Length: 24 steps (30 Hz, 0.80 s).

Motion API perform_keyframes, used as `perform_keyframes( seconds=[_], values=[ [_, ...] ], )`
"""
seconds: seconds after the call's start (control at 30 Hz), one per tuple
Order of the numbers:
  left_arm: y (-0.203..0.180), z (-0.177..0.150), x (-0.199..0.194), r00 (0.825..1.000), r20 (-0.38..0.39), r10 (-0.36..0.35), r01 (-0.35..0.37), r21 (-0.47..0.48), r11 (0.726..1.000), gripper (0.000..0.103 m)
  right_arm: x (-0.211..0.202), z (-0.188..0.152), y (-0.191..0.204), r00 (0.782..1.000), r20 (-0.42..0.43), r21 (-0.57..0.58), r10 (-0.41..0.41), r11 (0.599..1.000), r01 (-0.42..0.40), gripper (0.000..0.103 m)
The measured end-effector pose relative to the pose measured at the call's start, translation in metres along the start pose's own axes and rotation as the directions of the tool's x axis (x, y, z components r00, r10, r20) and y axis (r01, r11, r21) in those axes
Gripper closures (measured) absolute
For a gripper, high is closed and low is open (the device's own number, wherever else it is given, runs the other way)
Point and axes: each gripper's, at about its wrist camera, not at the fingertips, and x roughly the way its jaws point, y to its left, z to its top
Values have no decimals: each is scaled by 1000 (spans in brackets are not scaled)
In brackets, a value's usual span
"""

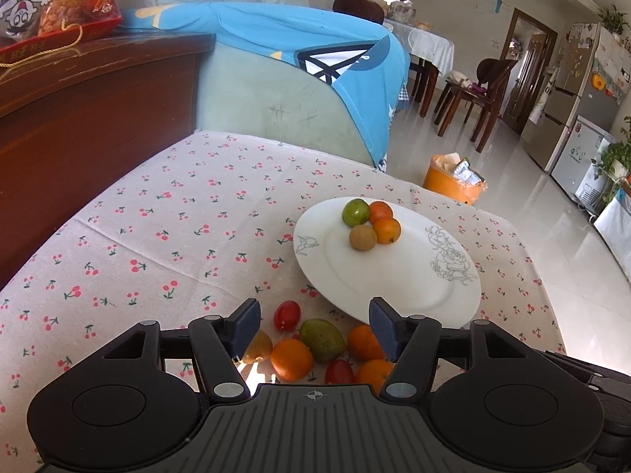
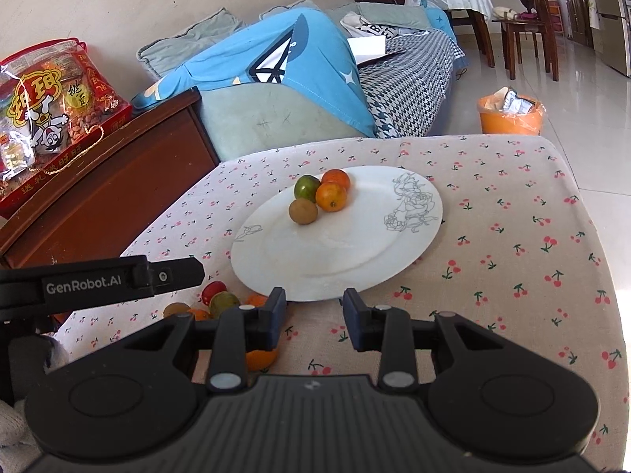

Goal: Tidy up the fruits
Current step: 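Withdraw both open grippers from the plate toward the remaining fruit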

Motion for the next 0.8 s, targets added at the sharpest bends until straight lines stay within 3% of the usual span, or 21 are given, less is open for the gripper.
perform_keyframes(
  seconds=[0.8],
  values=[
    [6, -49, -25, 996, -77, 50, -46, 47, 998, 42, -20, -28, 3, 996, -83, -42, -23, 999, 20, 69]
  ],
)
